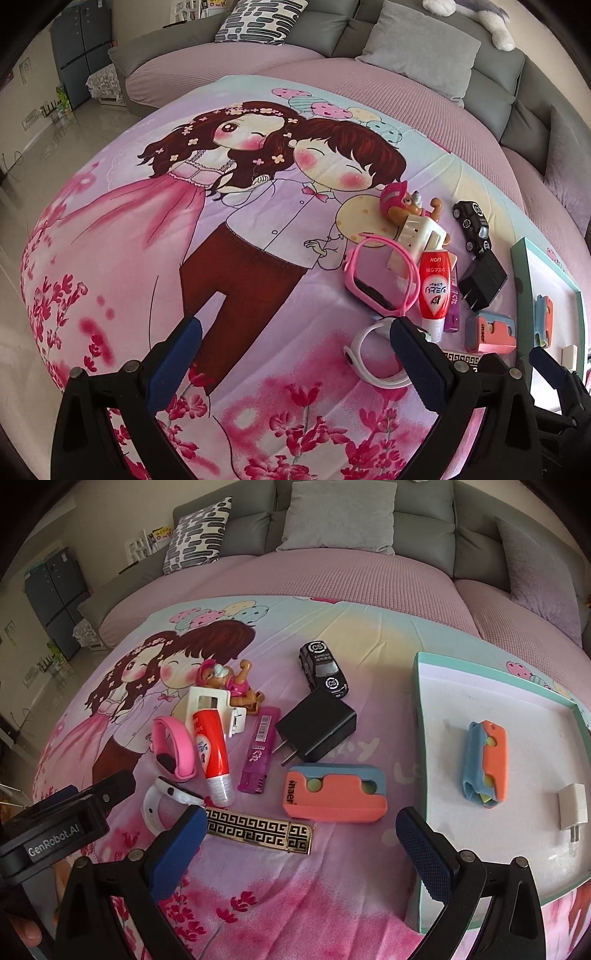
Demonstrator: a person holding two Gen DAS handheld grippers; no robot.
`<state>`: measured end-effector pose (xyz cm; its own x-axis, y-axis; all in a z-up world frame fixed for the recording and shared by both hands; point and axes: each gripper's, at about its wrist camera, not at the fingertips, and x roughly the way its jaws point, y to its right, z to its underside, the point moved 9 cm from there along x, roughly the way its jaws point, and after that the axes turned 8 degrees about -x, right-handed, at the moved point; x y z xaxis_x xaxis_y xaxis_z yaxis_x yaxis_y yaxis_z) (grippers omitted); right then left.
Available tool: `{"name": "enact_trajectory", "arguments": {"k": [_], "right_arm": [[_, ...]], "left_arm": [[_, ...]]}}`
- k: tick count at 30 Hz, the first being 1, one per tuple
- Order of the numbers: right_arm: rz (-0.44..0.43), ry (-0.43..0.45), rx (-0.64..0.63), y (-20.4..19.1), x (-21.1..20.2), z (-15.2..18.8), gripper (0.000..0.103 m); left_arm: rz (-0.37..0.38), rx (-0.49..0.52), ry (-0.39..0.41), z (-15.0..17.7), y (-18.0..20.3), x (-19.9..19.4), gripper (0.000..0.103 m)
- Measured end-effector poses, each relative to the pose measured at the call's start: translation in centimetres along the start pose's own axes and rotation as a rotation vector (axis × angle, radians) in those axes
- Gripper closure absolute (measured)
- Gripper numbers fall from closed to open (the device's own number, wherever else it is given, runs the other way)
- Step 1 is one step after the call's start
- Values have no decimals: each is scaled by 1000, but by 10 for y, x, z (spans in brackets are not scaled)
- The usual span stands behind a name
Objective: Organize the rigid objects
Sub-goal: 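Grasp the gold Greek-key plate with right gripper while left approaches white smartwatch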
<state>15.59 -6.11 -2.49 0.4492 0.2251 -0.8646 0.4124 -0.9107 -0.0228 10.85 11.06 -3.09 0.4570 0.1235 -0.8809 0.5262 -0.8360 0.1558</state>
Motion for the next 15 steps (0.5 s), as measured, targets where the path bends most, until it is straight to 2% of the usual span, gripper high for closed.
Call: {"name": "enact_trajectory", "arguments": {"k": [15], "right_arm": [[8,-78,-43,-16,30,14,0]], "left_arm": [[26,-81,-27,-3,-22,18,1]]}}
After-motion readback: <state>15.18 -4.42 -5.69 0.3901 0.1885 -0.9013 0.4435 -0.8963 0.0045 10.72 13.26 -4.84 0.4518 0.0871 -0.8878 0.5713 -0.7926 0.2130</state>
